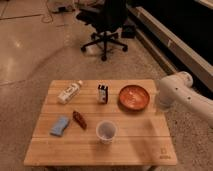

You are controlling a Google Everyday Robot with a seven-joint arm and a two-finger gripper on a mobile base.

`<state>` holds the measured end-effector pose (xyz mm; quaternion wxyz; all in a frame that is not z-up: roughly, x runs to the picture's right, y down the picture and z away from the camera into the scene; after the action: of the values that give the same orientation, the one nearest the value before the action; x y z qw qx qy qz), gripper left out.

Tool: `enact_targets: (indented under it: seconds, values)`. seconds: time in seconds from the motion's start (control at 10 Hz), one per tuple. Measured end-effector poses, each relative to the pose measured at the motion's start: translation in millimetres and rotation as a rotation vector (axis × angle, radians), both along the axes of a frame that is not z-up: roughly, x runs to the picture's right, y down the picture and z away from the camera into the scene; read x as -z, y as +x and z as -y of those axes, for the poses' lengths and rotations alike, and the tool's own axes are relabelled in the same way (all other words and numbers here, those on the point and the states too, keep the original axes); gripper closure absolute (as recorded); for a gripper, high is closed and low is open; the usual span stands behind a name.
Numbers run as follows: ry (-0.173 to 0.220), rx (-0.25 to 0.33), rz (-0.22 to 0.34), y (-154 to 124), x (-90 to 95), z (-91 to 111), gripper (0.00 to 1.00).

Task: Push the ceramic bowl across the table

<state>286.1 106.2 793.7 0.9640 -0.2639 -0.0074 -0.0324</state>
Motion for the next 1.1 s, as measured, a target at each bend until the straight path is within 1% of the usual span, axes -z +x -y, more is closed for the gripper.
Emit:
enact_targets:
  seconds: [0.2,0.3,0.4,0.5,0.6,0.7,0.9,1.0,1.1]
  values:
    - [-0.009,0.0,-0.002,4,9.2,2,0.59]
    - [-0.008,-0.003,0.0,2,10.2,1,0.59]
    - [-0.008,-0.003,0.001,-3,4.6,3,0.59]
    - [-0.005,0.001,0.008,-8,-8.0,2,0.59]
    - [-0.008,0.0,0.0,-3,-10.3,-3,0.59]
    - [-0.006,0.001,-0.003,0,-5.7,-4,0.59]
    - [-0.006,-0.003,0.0,-2,5.9,4,0.59]
    - [-0.005,0.002,0.007,-7,-0.4,8,0.59]
    - [-0.007,0.004,0.006,-6,-8.3,2,0.59]
